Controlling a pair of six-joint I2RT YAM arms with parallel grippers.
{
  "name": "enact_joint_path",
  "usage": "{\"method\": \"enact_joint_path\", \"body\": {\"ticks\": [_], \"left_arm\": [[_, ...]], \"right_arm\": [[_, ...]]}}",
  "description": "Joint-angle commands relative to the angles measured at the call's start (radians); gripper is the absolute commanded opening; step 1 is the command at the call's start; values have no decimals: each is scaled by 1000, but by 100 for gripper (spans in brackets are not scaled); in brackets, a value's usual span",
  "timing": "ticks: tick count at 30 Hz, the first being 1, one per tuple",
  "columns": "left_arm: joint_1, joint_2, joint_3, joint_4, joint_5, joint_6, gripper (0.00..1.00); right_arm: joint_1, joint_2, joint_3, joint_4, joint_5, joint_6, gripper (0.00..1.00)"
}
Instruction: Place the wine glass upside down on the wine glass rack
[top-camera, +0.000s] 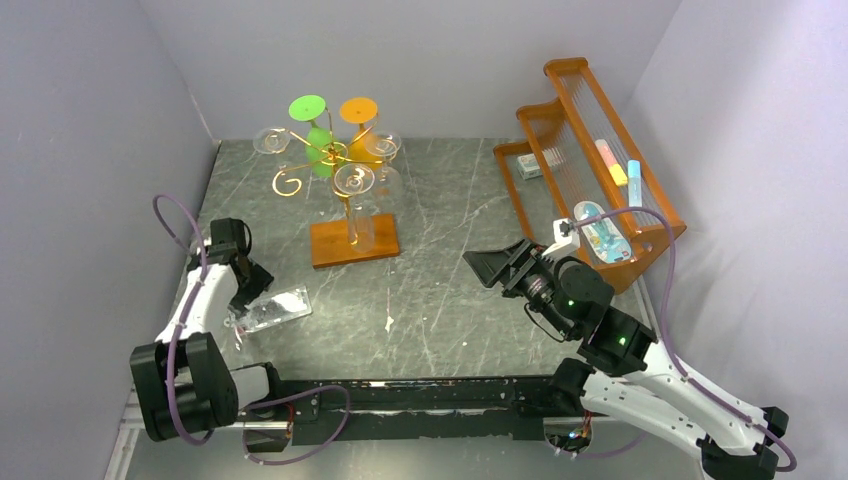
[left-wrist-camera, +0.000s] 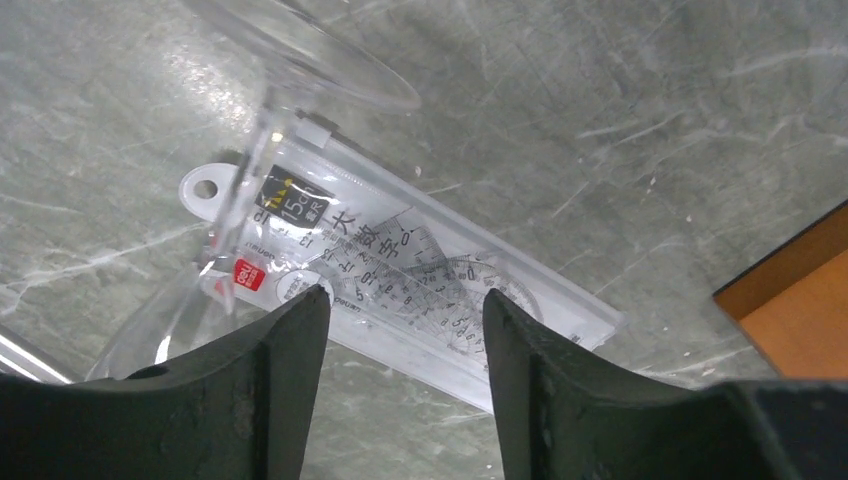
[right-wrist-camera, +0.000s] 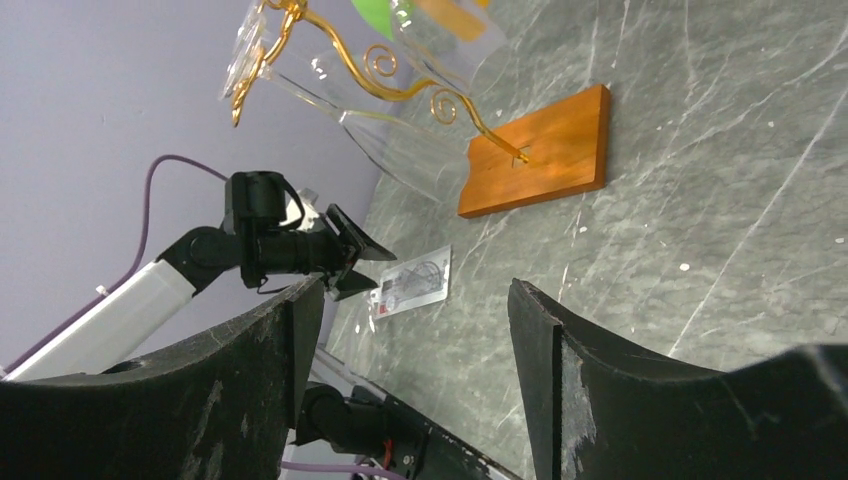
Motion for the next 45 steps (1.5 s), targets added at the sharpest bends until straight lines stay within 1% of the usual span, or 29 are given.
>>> {"method": "enact_joint_path", "body": {"ticks": [1, 3, 5, 6, 8, 9, 12, 15, 17, 19, 22, 25, 28, 31, 34, 37, 39, 42, 43, 45], "left_arm": [[5, 32, -11, 56, 62, 19, 57], [5, 40, -9, 72, 87, 26, 48], [5, 47, -1, 75, 89, 26, 42], [5, 49, 5, 69, 79, 24, 40], [5, 46, 31, 40, 31, 13, 40], [5, 42, 49, 17, -3, 3, 43], [5, 22, 101, -66, -153, -52, 55], [5, -1, 129, -128, -302, -117, 69], [7, -11, 140, -157, -364, -155, 79], [12, -17, 148, -170, -409, -185, 84], [32, -20, 136, -131, -467, -186, 90], [70, -8, 125, -57, -422, -123, 90], [96, 18, 117, 10, -299, -91, 89], [97, 51, 100, 71, -227, -79, 88], [100, 41, 38, 134, -218, -109, 88], [105, 4, -15, 189, -253, -123, 90], [109, -5, -29, 217, -270, -107, 91], [114, 26, -21, 204, -324, -109, 95], [126, 41, -21, 202, -324, -115, 96], [165, 72, -27, 221, -279, -110, 95]], "right_arm": [[2, -10, -3, -1, 42, -27, 72], [3, -14, -3, -3, 44, -26, 72], [3, -18, -3, -8, 45, -27, 71], [3, -20, -1, -11, 45, -26, 72], [3, -21, 4, -15, 45, -27, 72], [3, -20, 9, -17, 47, -29, 72], [3, -8, 27, -19, 41, -34, 72], [2, 27, 60, -36, 30, -47, 72], [3, 55, 90, -54, 22, -57, 72], [3, 77, 110, -72, 18, -60, 71], [3, 102, 132, -97, 16, -54, 71], [3, 127, 147, -116, 20, -41, 71], [2, 158, 154, -132, 27, -22, 71], [2, 179, 157, -130, 16, 0, 70], [2, 192, 152, -126, 5, 26, 70], [2, 201, 151, -125, 7, 37, 70], [3, 208, 154, -127, 10, 38, 70], [3, 225, 162, -129, 13, 30, 70], [3, 231, 168, -131, 14, 28, 70], [2, 241, 179, -133, 12, 19, 70]]}}
